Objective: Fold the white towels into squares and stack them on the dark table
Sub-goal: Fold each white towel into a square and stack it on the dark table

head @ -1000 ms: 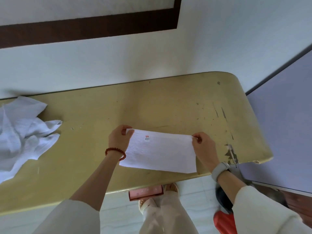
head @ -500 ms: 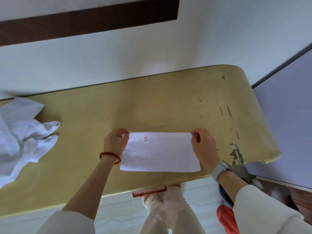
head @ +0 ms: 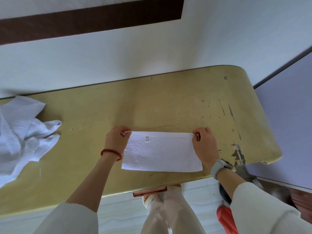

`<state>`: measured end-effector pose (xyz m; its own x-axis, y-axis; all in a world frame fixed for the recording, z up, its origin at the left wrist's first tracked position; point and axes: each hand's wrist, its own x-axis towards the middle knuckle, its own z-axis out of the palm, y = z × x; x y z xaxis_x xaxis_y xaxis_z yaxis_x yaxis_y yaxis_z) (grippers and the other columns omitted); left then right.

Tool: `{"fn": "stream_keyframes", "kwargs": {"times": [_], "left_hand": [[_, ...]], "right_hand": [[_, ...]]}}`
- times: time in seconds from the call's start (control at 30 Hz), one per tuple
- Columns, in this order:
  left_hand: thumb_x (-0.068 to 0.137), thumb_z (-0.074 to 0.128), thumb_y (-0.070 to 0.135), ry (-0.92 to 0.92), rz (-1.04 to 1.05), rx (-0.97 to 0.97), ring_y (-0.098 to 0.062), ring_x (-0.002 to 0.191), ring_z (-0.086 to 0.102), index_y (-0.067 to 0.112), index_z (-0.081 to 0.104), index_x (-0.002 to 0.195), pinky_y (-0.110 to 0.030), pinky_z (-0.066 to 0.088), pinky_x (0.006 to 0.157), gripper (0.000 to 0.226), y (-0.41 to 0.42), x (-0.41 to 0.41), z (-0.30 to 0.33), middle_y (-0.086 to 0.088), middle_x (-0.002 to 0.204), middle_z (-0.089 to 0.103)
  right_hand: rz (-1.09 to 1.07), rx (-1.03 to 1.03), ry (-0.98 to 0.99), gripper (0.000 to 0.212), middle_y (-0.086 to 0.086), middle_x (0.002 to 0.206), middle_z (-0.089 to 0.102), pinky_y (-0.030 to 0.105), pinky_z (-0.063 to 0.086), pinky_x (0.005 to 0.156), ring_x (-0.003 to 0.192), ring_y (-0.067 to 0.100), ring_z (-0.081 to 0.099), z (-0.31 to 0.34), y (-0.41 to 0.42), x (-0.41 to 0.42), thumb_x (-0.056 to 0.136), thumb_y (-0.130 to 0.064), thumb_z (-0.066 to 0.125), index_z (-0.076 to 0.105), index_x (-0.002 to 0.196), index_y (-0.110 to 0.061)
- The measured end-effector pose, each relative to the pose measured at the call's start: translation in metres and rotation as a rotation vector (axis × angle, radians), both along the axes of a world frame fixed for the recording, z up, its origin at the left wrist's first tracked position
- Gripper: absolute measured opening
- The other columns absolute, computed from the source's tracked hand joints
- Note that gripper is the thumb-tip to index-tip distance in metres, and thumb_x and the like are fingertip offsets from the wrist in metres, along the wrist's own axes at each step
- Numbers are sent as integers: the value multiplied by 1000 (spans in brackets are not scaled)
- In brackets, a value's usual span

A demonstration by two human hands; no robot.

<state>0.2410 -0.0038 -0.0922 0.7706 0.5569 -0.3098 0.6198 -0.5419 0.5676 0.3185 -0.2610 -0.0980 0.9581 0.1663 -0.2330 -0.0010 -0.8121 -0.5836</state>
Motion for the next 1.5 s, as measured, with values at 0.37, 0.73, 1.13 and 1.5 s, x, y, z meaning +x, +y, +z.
{"fn": "stream_keyframes", "kwargs": {"times": [0.37, 0.73, 1.13, 1.5], "left_hand": [[85, 55, 14, -155, -65, 234, -29, 94, 55, 8, 64, 106, -39, 48, 80, 23, -12, -11, 3, -10, 106, 59], [95, 7, 49, 90, -601, 527, -35, 136, 18, 24, 29, 141, -60, 15, 108, 57, -51, -55, -40, -12, 147, 34], [93, 30, 36, -172, -615, 568, -29, 132, 30, 19, 46, 128, -63, 16, 105, 41, -26, -47, -28, -12, 138, 48], [85, 40, 24, -217, -733, 575, -26, 98, 65, 14, 70, 90, -41, 36, 87, 32, -30, -70, -10, 1, 97, 70]], "right_hand": [[132, -130, -426, 21, 15, 95, 61, 33, 49, 65, 82, 30, 59, 7, 7, -15, 84, -6, 45, 63, 94, -2], [498, -527, -199, 55, 17, 144, 37, 60, 25, 105, 133, 42, 32, -22, 11, -55, 93, -44, 21, 40, 138, -18], [408, -250, -283, 37, 19, 140, 42, 62, 17, 104, 127, 35, 44, -14, -2, -43, 93, -29, 23, 45, 119, -13], [580, -207, -391, 35, 10, 96, 61, 37, 46, 70, 81, 29, 61, -3, -22, -48, 80, -22, 36, 67, 94, -11]]}}
